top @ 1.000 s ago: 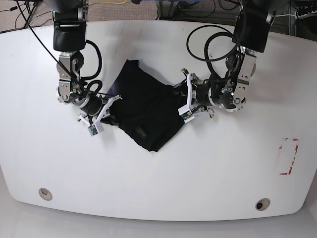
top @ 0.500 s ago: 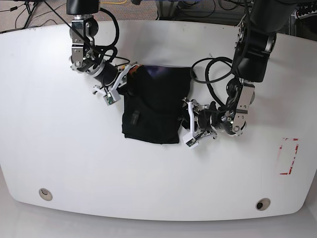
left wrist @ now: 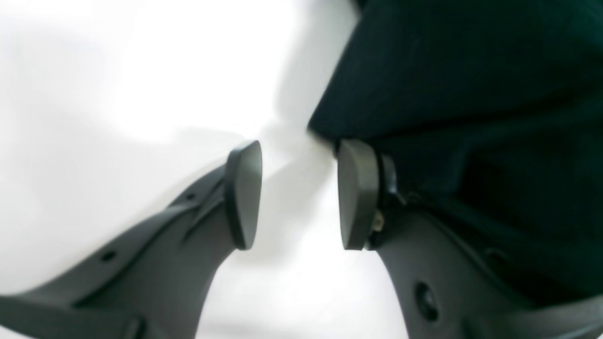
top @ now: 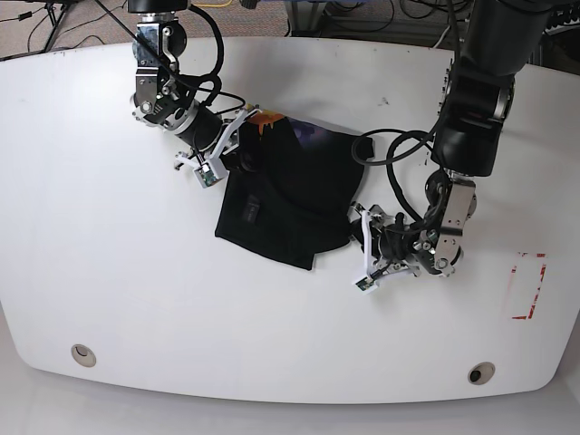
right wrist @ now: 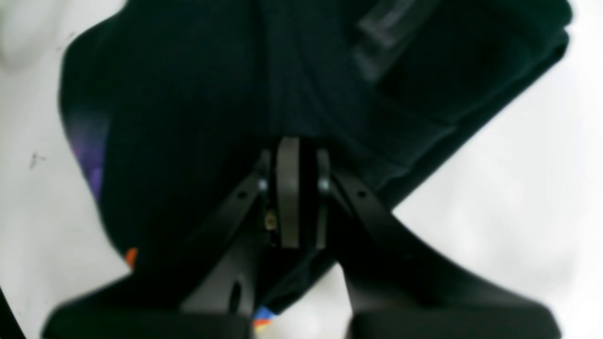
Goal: Layout the t-shirt on the table in an organized manner, then fold the t-shirt properly
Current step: 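Lift and square the folded bundle with both grippers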
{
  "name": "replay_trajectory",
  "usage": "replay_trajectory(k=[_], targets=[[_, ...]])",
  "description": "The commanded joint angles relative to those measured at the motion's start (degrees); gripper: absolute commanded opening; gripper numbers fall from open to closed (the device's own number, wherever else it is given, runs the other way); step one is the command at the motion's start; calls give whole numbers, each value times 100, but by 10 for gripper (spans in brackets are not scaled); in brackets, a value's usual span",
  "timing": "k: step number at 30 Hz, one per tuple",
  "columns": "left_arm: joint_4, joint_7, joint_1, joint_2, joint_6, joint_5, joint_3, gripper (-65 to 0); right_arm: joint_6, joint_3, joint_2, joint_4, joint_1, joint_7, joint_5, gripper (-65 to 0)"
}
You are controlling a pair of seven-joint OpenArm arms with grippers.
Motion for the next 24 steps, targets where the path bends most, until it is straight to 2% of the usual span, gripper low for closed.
replay_trajectory(k=[1,6,11,18,24], targets=[[634,108,-212,-103,-7,-71,-37,-408,32,19,242,136,248,-40,88,-607],[1759,556,166,-314,-7,-71,-46,-408,32,19,330,109,652,-348,88,-607],[3016,925,641,-437,-7,-71,-46,-408,32,-7,339,-172,1048,-366,88,-607],[4388,1215,1388,-437,-7,-71,-301,-408,32,-34,330,-1086,1707,-339,88,-607],[5003,1365,1854,-393,-16,-71,-635,-408,32,-104,321,-1737,2165,-278,88,-607]])
